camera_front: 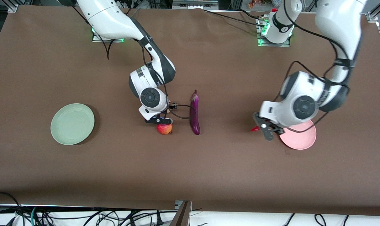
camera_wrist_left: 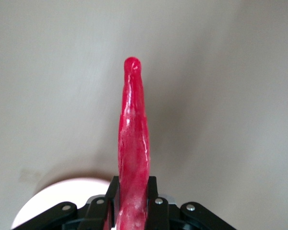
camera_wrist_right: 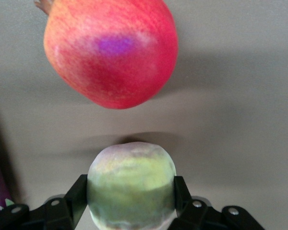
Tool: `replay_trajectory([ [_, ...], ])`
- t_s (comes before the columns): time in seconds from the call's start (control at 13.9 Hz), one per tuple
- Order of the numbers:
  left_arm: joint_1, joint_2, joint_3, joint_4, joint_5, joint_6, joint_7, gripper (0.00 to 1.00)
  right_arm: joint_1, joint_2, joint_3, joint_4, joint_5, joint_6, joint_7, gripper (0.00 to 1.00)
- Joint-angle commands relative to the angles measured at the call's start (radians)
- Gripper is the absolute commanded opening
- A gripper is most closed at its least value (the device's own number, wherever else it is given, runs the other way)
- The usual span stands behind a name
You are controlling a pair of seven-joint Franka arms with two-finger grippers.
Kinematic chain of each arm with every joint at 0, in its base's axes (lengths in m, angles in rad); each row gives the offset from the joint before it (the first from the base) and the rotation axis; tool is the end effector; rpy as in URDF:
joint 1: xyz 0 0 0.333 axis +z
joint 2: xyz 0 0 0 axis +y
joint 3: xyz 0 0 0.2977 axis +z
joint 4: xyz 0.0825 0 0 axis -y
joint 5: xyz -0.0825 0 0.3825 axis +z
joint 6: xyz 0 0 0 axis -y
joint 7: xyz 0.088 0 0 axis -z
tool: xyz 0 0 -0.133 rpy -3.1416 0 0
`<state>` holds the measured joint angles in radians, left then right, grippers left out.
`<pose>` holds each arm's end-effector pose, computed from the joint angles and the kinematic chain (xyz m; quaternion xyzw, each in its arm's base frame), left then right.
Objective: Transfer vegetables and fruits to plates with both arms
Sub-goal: 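Carry the apple to the green plate while the left gripper carries the chili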
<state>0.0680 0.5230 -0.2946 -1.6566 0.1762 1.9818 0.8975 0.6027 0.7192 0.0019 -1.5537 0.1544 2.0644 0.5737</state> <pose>0.6329 -0.1160 0.2627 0.8267 -0.5560 -0.0821 0.0252 0.5386 0.3861 0.1709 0.9921 -0.0283 -0.1220 0.0041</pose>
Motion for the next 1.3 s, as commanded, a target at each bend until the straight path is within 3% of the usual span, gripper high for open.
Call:
replay_trajectory([
  [0.0,0.106,0.006,-0.014,-0.015,0.002,-0.001,0.248,0.06,-0.001,-0.027,-0.020,0.006,0.007,-0.074,-0.070,0.34],
  [0.29,0.220,0.090,-0.009,-0.014,0.016,0.057,0.466,0.07,-0.145,-0.115,-0.049,0.037,0.004,-0.337,-0.286,0.34],
  [0.36,0.237,0.110,-0.009,-0.014,0.016,0.058,0.483,0.12,-0.182,-0.131,-0.080,0.037,0.004,-0.366,-0.366,0.34],
  [0.43,0.243,0.117,-0.009,-0.014,0.014,0.058,0.485,0.48,-0.208,-0.135,-0.123,0.037,0.002,-0.380,-0.450,0.34],
  [0.5,0.254,0.115,-0.009,-0.014,0.005,0.060,0.486,0.99,-0.225,-0.135,-0.178,0.037,-0.001,-0.380,-0.522,0.34],
  [0.65,0.260,0.106,-0.017,-0.014,0.008,0.049,0.488,1.00,-0.270,-0.129,-0.233,0.040,-0.001,-0.369,-0.657,0.34],
  [0.87,0.256,0.056,-0.084,-0.009,-0.006,-0.004,0.399,1.00,-0.359,-0.115,-0.235,0.053,-0.056,-0.330,-0.722,0.34],
  [1.01,0.253,0.042,-0.165,0.011,-0.023,-0.110,0.158,1.00,-0.402,-0.100,-0.235,0.053,-0.094,-0.287,-0.793,0.34],
  [1.23,0.211,0.049,-0.308,0.031,-0.023,-0.133,-0.209,1.00,-0.494,-0.066,-0.235,0.053,-0.096,-0.236,-0.872,0.34],
])
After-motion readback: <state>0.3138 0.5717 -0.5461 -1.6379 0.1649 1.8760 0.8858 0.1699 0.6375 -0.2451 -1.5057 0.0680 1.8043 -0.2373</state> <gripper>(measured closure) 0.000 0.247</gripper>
